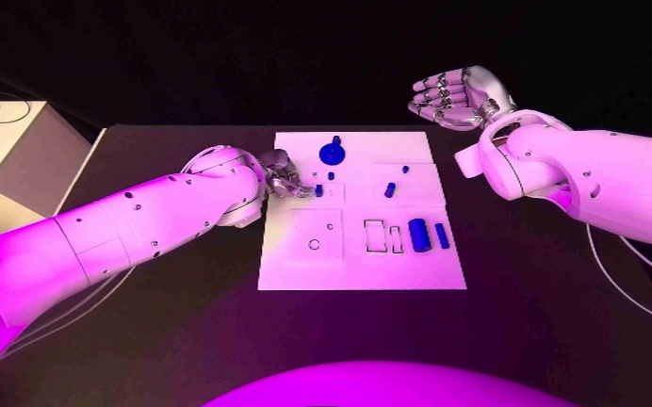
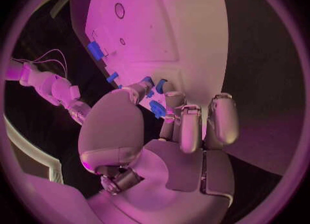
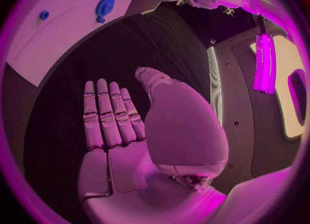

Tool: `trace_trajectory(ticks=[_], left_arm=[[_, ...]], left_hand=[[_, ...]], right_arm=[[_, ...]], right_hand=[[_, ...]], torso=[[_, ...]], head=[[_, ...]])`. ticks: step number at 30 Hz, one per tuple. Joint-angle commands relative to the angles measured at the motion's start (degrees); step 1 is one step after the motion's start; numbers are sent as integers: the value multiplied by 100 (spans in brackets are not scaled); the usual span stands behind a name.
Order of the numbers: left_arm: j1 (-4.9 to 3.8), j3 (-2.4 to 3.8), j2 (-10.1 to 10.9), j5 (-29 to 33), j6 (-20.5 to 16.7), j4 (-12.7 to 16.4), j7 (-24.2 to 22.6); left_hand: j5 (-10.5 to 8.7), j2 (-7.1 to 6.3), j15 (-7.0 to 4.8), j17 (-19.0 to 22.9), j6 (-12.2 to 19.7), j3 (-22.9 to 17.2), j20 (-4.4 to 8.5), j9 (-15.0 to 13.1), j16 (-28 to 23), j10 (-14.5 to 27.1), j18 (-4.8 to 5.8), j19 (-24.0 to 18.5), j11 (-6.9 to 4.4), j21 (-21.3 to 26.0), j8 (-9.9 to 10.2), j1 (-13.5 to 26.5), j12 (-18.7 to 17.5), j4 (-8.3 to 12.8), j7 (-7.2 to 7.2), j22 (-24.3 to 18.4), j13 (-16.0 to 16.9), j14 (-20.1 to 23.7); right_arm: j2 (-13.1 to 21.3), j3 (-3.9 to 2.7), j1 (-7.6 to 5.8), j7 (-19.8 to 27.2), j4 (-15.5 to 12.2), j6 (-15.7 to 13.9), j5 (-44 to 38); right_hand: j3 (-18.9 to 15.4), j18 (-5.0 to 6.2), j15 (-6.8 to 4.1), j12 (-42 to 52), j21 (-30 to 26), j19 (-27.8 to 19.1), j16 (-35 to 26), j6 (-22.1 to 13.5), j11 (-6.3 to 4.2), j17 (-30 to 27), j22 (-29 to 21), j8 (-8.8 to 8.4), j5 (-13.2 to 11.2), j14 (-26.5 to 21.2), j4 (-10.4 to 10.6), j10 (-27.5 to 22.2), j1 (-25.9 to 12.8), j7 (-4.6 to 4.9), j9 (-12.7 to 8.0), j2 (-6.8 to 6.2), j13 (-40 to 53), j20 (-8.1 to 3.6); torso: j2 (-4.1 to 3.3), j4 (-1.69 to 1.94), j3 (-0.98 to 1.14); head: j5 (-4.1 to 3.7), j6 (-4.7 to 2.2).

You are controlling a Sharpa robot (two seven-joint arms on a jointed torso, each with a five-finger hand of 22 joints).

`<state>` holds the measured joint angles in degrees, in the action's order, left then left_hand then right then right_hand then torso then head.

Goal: Assemble the parts on the task board

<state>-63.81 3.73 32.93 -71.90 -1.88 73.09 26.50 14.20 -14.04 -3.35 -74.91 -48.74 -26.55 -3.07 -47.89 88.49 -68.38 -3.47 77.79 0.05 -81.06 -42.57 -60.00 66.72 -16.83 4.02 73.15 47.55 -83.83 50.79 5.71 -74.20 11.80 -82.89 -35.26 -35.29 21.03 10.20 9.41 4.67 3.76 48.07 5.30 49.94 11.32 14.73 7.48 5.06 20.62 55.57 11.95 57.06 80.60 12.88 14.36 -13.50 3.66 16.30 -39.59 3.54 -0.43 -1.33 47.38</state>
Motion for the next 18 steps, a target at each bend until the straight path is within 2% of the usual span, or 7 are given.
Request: trace_trajectory(ticks=[1,12,18], left_arm=[[66,-45,24,-14,89,-29,149],[66,-35,99,-33,24,58,168],[65,-9,163,-54,-7,136,185]], left_hand=[[26,58,37,-1189,21,99,-26,10,-22,21,-74,-30,21,19,451,30,39,-2,26,-3,-12,-504],[32,122,40,-1180,43,343,-29,29,-26,36,-80,-48,22,35,430,35,56,-3,27,-26,-11,-500],[33,134,40,-1169,52,390,-29,32,-31,45,-83,-59,24,43,426,31,56,-3,28,-40,-18,-496]], right_arm=[[2,-2,0,22,-2,81,-13],[4,-2,0,4,6,105,-13],[6,-2,1,-1,10,112,-13]], right_hand=[[-30,23,29,-33,-22,-40,-22,7,45,-8,-9,-19,31,-4,4,4,8,219,-8,47,-4,-7],[-52,20,35,-42,-25,-71,-41,10,49,-29,-37,-24,35,-8,3,6,11,225,-16,54,-3,-2],[-63,19,38,-46,-26,-88,-50,12,51,-40,-51,-27,37,-10,2,8,14,227,-21,57,-3,0]], torso=[[-1,1,-1],[0,1,0],[1,2,2]], head=[[-5,-6],[-10,-12],[-11,-18]])
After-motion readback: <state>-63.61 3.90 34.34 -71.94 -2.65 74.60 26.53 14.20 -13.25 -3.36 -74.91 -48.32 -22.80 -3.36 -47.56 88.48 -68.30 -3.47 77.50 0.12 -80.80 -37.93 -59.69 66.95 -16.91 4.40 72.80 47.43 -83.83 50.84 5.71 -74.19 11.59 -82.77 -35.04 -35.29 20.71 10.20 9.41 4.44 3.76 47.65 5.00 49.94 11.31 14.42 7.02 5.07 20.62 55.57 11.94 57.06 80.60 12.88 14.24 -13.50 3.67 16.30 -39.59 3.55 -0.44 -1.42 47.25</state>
